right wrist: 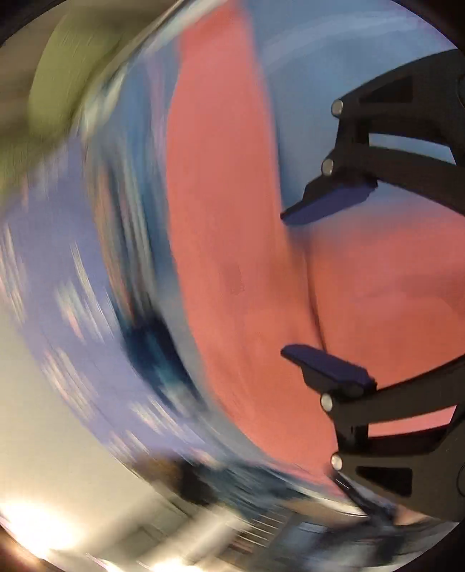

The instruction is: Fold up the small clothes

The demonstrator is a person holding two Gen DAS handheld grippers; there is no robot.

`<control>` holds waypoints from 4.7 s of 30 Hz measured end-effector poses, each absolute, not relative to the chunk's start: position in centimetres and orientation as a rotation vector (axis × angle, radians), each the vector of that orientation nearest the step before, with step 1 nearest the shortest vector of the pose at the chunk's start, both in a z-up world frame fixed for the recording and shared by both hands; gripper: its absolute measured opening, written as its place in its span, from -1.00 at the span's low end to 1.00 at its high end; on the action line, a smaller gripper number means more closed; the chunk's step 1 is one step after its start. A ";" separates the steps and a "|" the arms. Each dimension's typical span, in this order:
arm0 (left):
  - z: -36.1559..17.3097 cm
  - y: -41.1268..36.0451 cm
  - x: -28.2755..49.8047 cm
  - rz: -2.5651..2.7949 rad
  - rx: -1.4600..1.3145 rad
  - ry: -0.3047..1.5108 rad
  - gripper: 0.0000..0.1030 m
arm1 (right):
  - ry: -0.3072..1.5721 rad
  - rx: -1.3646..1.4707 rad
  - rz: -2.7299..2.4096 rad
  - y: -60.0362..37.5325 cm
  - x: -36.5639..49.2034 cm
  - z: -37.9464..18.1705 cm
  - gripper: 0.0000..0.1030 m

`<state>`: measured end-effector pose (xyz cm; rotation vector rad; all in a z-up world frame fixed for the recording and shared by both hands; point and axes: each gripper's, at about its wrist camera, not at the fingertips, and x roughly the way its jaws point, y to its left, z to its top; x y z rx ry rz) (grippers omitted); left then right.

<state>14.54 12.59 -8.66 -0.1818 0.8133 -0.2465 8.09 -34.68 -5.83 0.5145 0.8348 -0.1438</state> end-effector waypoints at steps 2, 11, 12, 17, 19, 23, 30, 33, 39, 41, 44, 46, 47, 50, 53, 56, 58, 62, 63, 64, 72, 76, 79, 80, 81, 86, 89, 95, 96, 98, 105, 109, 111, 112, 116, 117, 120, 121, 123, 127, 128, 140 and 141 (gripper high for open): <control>-8.2 12.6 14.4 -0.244 -0.184 0.778 -0.73 | 0.814 0.708 -0.303 -41.5 5.1 -7.5 0.41; -4.7 9.9 14.6 -0.230 -0.202 0.713 -0.41 | 0.687 1.097 -0.515 -56.7 1.2 -15.1 0.22; -4.4 9.0 14.7 -0.234 -0.185 0.718 -0.37 | 0.678 1.123 -0.511 -57.3 1.9 -15.8 0.26; -3.4 4.4 16.2 -0.294 -0.100 0.760 -0.28 | 0.653 1.138 -0.531 -60.2 5.3 -16.0 -0.14; -3.8 3.3 17.4 -0.307 -0.096 0.792 -0.23 | 0.676 1.195 -0.498 -61.2 6.0 -16.5 -0.83; -5.3 1.4 19.1 -0.323 -0.060 0.828 -0.21 | 0.606 1.280 -0.450 -62.4 5.5 -15.9 -0.91; -8.4 1.0 19.7 -0.337 -0.079 0.877 0.02 | 0.368 1.104 -0.305 -58.3 5.1 -4.7 -0.92; -8.5 1.9 19.5 -0.337 -0.094 0.868 0.02 | 0.169 0.943 -0.252 -53.9 4.0 1.9 -0.92; -7.7 4.2 19.3 -0.357 -0.203 0.838 0.07 | 0.127 0.701 -0.077 -44.3 6.9 8.6 -0.92; -7.6 5.0 19.5 -0.367 -0.256 0.839 0.07 | 0.220 0.572 -0.008 -38.9 9.6 8.6 -0.92; -7.4 6.4 19.7 -0.396 -0.334 0.830 0.07 | 0.370 0.411 0.129 -30.0 13.5 6.2 -0.92; -7.1 7.5 19.9 -0.435 -0.400 0.823 0.07 | 0.459 0.323 0.209 -24.7 15.3 3.6 -0.92; -7.1 7.9 20.1 -0.460 -0.430 0.826 0.08 | 0.513 0.269 0.246 -21.6 16.1 2.0 -0.92; -7.6 9.1 20.7 -0.554 -0.538 0.851 0.08 | 0.642 0.122 0.309 -14.7 17.4 -2.4 -0.92; -8.4 9.8 21.3 -0.573 -0.613 0.872 0.10 | 0.692 -0.024 0.309 -10.9 17.4 -5.4 -0.92; -9.2 9.4 21.8 -0.605 -0.653 0.910 0.12 | 0.727 -0.110 0.332 -9.3 16.9 -7.4 -0.88; -9.5 8.9 21.9 -0.629 -0.650 0.924 0.18 | 0.744 -0.118 0.357 -9.0 16.3 -7.9 -0.87; -10.1 7.1 22.0 -0.693 -0.642 0.969 0.22 | 0.735 -0.114 0.379 -8.9 15.7 -8.0 -0.86; -10.3 6.8 22.0 -0.698 -0.636 0.977 0.22 | 0.734 -0.113 0.384 -8.9 15.8 -8.0 -0.87; -10.3 6.3 21.9 -0.696 -0.625 0.981 0.24 | 0.733 -0.119 0.385 -8.8 15.6 -8.0 -0.89; -10.6 6.7 22.1 -0.734 -0.713 0.992 0.24 | 0.716 -0.249 0.468 -7.1 14.2 -8.5 -0.90; -10.6 6.5 22.1 -0.737 -0.706 1.002 0.24 | 0.739 -0.257 0.478 -7.0 14.1 -9.1 -0.88; -10.5 6.0 22.0 -0.750 -0.679 1.008 0.27 | 0.738 -0.257 0.493 -6.9 13.9 -9.0 -0.80; -10.5 5.9 21.9 -0.753 -0.675 1.008 0.30 | 0.735 -0.270 0.500 -6.7 13.7 -9.0 -0.77; -10.5 5.8 21.9 -0.755 -0.671 1.007 0.31 | 0.731 -0.287 0.510 -6.4 13.4 -9.1 -0.74; -10.5 5.6 21.9 -0.777 -0.673 1.010 0.30 | 0.709 -0.394 0.543 -4.4 12.1 -9.4 -0.69; -10.3 4.8 21.7 -0.772 -0.581 1.015 -0.74 | 0.708 -0.404 0.539 -4.3 11.7 -9.2 -0.55; -8.2 4.3 20.5 -0.731 -0.474 0.927 -0.95 | 0.686 -0.334 0.432 -9.6 9.7 -6.9 -0.15; -7.4 4.8 20.1 -0.730 -0.477 0.892 -0.95 | 0.679 -0.321 0.383 -11.2 9.4 -6.4 -0.12; -5.6 6.0 19.3 -0.739 -0.505 0.818 -0.95 | 0.659 -0.279 0.220 -15.4 8.9 -5.5 0.09; -2.9 9.3 18.8 -0.737 -0.601 0.702 -0.95 | 0.837 -0.037 -0.166 -27.2 10.2 -8.2 0.24; -3.3 9.3 19.2 -0.724 -0.606 0.723 -0.95 | 0.877 -0.003 -0.183 -27.3 11.5 -9.4 0.24; -3.2 9.5 19.1 -0.716 -0.603 0.720 -0.95 | 0.867 0.001 -0.206 -27.5 12.1 -9.5 0.21; -3.2 9.8 19.0 -0.708 -0.604 0.715 -0.95 | 0.862 -0.022 -0.246 -27.5 12.7 -9.7 0.20; -3.4 11.4 19.4 -0.628 -0.599 0.716 -0.95 | 0.881 -0.011 -0.434 -29.0 12.8 -10.1 0.52; -3.9 11.6 19.7 -0.621 -0.596 0.741 -0.95 | 0.891 0.002 -0.423 -29.2 12.8 -10.2 0.52; -5.2 12.0 20.6 -0.578 -0.582 0.789 -0.95 | 0.880 0.013 -0.386 -29.3 12.4 -9.9 0.52; -5.5 12.0 20.8 -0.574 -0.583 0.797 -0.95 | 0.870 0.010 -0.380 -29.2 12.2 -9.8 0.52; -5.3 12.2 20.6 -0.587 -0.586 0.784 -0.95 | 0.862 0.002 -0.359 -28.9 12.1 -9.7 0.52; -3.1 12.5 19.2 -0.605 -0.532 0.688 -0.95 | 0.864 -0.041 -0.269 -27.2 11.5 -9.3 0.54; -2.5 12.7 18.8 -0.573 -0.481 0.672 -0.95 | 0.861 -0.052 -0.256 -26.9 11.3 -9.1 0.55; -6.7 12.9 21.1 -0.370 -0.308 0.855 0.02 | 0.817 -0.177 -0.360 -26.3 10.2 -8.1 0.63; -6.4 13.0 21.0 -0.372 -0.311 0.845 0.06 | 0.825 -0.185 -0.418 -26.9 10.4 -8.4 0.63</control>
